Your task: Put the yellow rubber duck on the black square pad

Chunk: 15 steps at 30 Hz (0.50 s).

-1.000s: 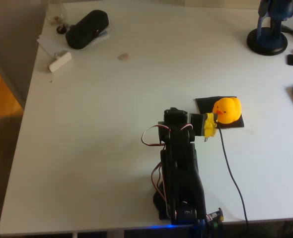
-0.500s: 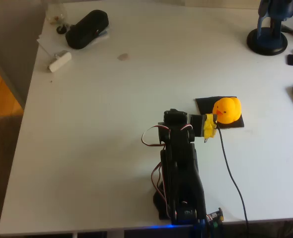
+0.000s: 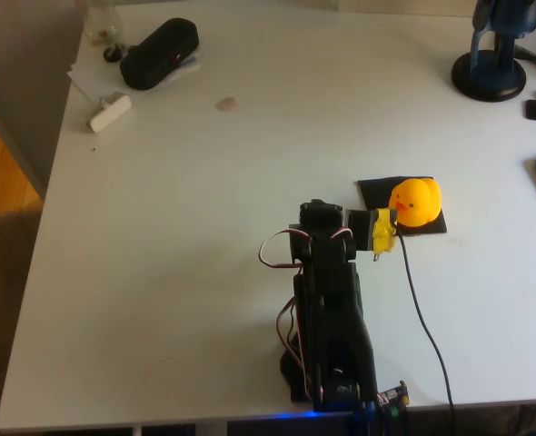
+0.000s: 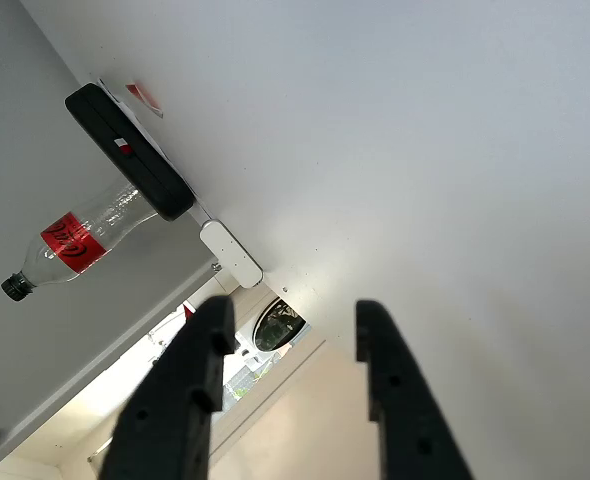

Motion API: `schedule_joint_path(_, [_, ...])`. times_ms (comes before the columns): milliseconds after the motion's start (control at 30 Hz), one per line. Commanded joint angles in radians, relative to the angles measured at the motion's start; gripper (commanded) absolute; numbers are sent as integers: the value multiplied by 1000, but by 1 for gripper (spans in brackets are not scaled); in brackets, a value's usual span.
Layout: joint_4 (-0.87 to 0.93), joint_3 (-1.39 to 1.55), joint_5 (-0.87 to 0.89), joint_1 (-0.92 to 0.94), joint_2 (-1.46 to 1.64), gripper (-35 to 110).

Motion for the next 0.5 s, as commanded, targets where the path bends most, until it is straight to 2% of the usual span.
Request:
schedule_joint_path(0, [5, 11, -15, 0, 23, 14])
schedule_joint_path(467, [2, 26, -15, -6, 23, 14])
